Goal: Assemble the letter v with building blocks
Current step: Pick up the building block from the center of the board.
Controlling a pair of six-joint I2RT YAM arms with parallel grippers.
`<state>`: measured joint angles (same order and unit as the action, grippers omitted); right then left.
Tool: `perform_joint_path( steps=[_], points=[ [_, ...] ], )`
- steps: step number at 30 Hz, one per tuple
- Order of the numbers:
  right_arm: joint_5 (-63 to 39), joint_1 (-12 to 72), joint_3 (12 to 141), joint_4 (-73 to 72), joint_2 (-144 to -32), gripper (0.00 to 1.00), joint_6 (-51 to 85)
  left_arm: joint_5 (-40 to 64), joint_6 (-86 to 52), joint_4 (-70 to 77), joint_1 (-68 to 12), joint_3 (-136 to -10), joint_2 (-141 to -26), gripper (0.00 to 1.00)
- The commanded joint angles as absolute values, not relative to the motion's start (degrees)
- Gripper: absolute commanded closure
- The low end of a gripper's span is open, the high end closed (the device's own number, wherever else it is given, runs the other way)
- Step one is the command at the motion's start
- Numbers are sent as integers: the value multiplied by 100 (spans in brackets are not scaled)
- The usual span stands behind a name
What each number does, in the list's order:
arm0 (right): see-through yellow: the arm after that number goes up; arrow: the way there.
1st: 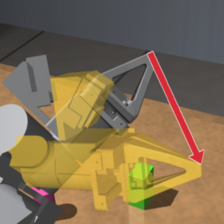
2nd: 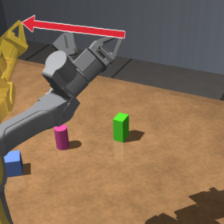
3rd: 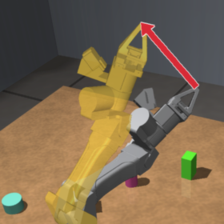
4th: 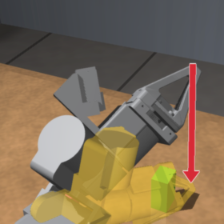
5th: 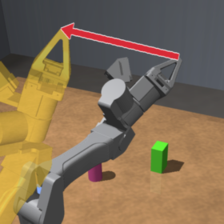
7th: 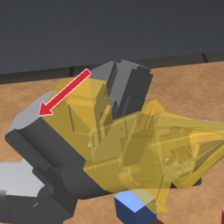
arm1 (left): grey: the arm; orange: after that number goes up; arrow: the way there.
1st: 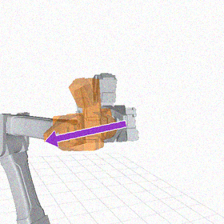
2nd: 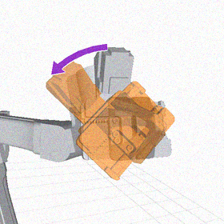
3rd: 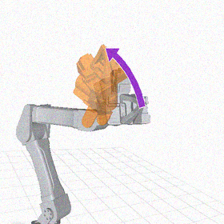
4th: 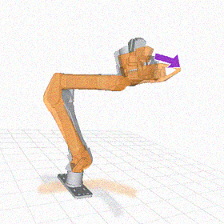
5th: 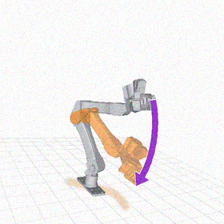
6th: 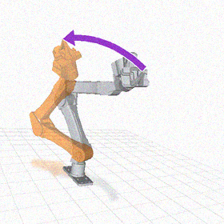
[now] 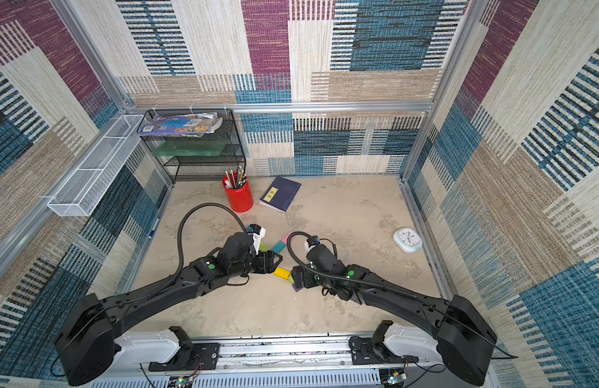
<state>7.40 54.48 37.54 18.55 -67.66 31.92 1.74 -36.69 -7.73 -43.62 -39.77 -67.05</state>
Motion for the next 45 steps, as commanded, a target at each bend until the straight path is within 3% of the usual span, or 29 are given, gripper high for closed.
perform_joint_path(
  steps=[1,8,26,32,45],
  points=[
    [1566,5714,3818,2020,-7006,5,3406,-210,-3554,-1085,-4312,-3720,-6266,13],
    [1643,5773,3934,2092,-7667,4,3173,-125,-3607,-1242,-4227,-3533,-5849,13],
    [919,5460,3833,1524,-8024,1,2152,-247,-3596,-1312,-4094,-3453,-5963,13],
    [594,5499,3786,1252,-8192,2,1882,-246,-3613,-1283,-4091,-3438,-6042,13],
    [1235,5691,4172,1752,-9074,11,2238,-297,-3638,-1299,-4087,-3462,-6124,14]
  ],
)
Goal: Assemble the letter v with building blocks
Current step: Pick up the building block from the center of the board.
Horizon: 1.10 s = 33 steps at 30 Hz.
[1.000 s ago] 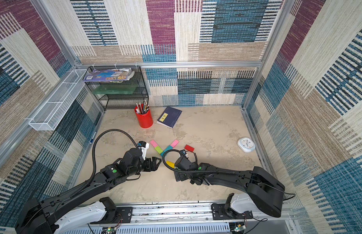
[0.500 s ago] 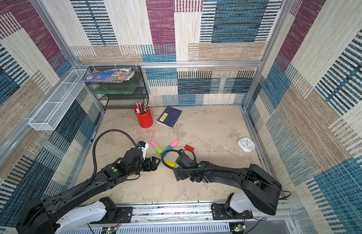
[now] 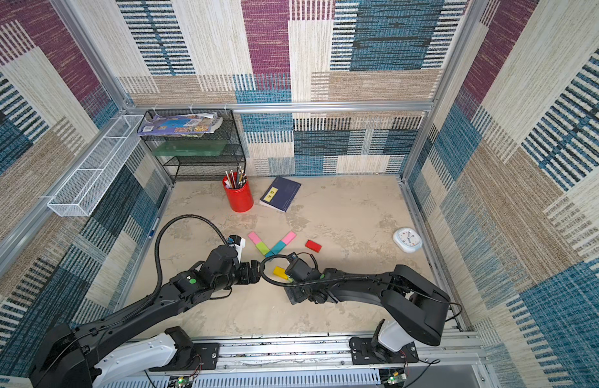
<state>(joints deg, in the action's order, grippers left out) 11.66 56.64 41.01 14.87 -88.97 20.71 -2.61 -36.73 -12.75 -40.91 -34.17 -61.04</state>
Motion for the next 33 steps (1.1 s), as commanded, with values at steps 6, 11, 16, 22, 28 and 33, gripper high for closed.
perform_joint_path(
  steps=[6,11,16,22,28,33],
  points=[
    [1242,5744,4365,2052,-9219,22,2306,-310,-3614,-1293,-4087,-3467,-6112,13],
    [1044,5790,4446,2285,-9201,26,2292,-290,-3621,-1242,-4087,-3456,-6152,14],
    [928,5796,4437,2459,-9252,27,2303,-290,-3599,-1236,-4076,-3459,-6170,14],
    [868,5801,4455,2542,-9376,50,2316,-281,-3564,-1238,-4078,-3479,-6196,13],
    [888,5789,4487,2630,-9189,60,2335,-239,-3553,-1302,-4074,-3490,-6177,14],
    [885,5673,4542,2748,-8635,60,2354,-179,-3572,-1278,-4078,-3490,-6195,14]
  ],
)
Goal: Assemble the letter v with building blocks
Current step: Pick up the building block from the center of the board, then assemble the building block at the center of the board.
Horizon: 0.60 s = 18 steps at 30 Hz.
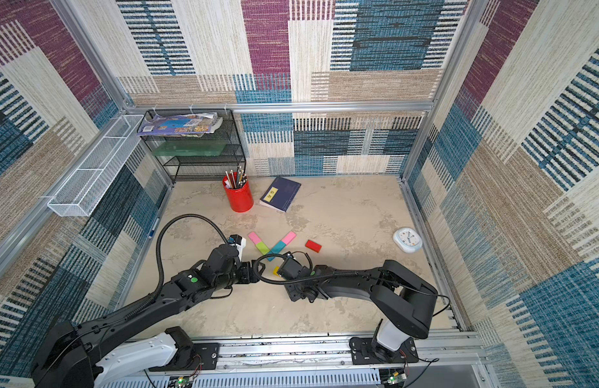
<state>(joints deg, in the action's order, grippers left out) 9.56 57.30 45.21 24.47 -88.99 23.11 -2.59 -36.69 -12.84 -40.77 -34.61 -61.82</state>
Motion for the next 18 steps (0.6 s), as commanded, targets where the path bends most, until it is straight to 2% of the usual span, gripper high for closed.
perform_joint_path(
  steps=[1,6,10,13,18],
  points=[
    [886,5641,4546,2766,-8522,60,2344,-138,-3581,-1253,-4075,-3496,-6212,14],
    [961,5064,4662,3072,-7709,61,2351,233,-3587,-956,-4122,-3591,-6431,17],
    [759,3846,4692,3316,-7343,61,2504,406,-3489,-766,-4346,-3883,-6790,19],
    [227,2904,4544,3084,-7258,61,2566,474,-3410,-717,-4560,-4210,-7182,20],
    [10,2287,4492,2678,-7692,66,2663,488,-3286,-633,-4951,-4846,-7832,21]
  ],
)
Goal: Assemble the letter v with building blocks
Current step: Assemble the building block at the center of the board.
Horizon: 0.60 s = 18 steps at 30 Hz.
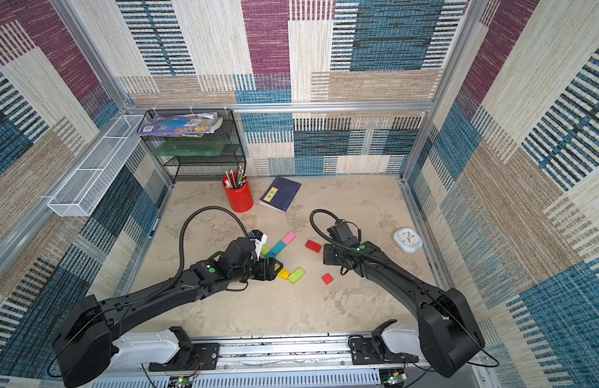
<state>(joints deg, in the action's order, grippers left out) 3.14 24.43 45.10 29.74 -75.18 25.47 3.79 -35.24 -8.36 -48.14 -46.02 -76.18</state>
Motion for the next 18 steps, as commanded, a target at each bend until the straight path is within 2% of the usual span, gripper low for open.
perform_joint_path(
  steps=[1,5,8,13,15,18],
  points=[
    [-15,2257,4507,2594,-7810,67,2681,483,-3256,-624,-5021,-4954,-7953,21],
    [52,2172,4615,2376,-8371,71,2728,492,-3224,-586,-5222,-5300,-8418,21],
    [161,2154,4697,2283,-8709,88,2782,485,-3268,-489,-5277,-5361,-8646,21],
    [281,2127,4688,2104,-8943,100,2930,486,-3396,-294,-5297,-5317,-8917,22],
    [334,2101,4698,2059,-9042,99,2980,492,-3428,-202,-5321,-5278,-9003,22],
    [504,2092,4816,2158,-9226,88,3022,503,-3487,-128,-5386,-5278,-9177,22]
  ],
)
